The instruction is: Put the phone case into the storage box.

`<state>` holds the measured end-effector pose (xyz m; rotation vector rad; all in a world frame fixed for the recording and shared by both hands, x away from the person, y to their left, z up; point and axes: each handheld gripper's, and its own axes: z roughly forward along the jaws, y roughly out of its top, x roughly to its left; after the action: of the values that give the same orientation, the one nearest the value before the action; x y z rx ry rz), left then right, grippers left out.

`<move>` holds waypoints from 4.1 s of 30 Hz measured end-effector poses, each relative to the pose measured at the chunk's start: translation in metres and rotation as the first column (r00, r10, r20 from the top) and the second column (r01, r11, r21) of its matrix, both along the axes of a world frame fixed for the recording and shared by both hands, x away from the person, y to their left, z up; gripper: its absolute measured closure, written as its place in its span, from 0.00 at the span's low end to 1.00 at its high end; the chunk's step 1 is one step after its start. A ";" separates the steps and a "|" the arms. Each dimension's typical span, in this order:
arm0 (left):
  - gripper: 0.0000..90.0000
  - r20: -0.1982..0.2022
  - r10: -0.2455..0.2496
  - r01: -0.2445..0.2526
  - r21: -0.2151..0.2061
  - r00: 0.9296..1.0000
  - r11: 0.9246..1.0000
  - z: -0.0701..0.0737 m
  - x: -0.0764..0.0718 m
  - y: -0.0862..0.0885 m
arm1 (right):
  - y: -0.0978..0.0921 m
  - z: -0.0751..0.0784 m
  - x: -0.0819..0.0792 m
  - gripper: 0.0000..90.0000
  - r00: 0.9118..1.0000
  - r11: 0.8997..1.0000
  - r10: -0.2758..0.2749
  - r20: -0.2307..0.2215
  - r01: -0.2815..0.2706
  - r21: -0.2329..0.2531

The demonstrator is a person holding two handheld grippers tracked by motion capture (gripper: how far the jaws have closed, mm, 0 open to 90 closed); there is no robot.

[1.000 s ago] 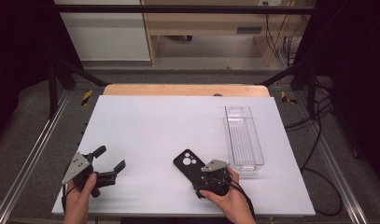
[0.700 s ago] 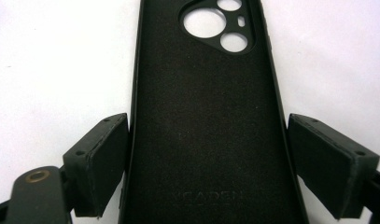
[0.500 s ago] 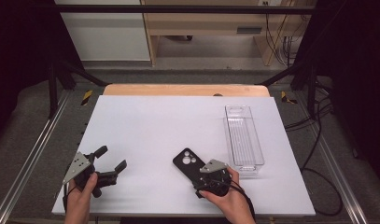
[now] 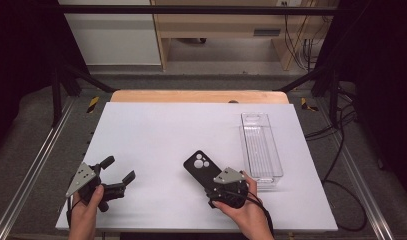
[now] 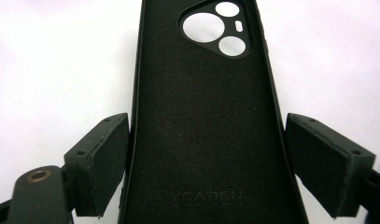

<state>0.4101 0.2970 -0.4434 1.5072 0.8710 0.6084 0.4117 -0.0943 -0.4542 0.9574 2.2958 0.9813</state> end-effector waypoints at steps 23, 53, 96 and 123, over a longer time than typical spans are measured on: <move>0.03 -0.006 -0.018 0.017 -0.075 1.000 0.997 0.037 0.021 -0.050 | 0.023 0.039 0.030 0.18 0.971 0.979 -0.062 0.233 0.013 0.206; 0.02 -0.041 -0.103 0.099 -0.087 0.994 0.991 0.041 0.015 -0.078 | 0.047 0.030 0.011 0.18 0.957 0.972 -0.024 0.289 -0.046 0.232; 0.63 -0.217 -0.106 0.051 -0.245 0.970 0.968 0.026 0.021 -0.062 | 0.080 0.013 -0.003 0.18 0.963 0.974 0.072 0.259 -0.124 0.191; 0.89 -0.183 -0.197 0.139 -0.285 0.963 0.948 0.030 0.011 -0.071 | 0.085 -0.002 0.000 0.16 0.982 0.975 0.051 0.181 -0.088 0.202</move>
<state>0.4208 0.2262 -0.4133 1.3931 0.9327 0.1954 0.4113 -0.0098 -0.4559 0.8391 2.1235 1.3042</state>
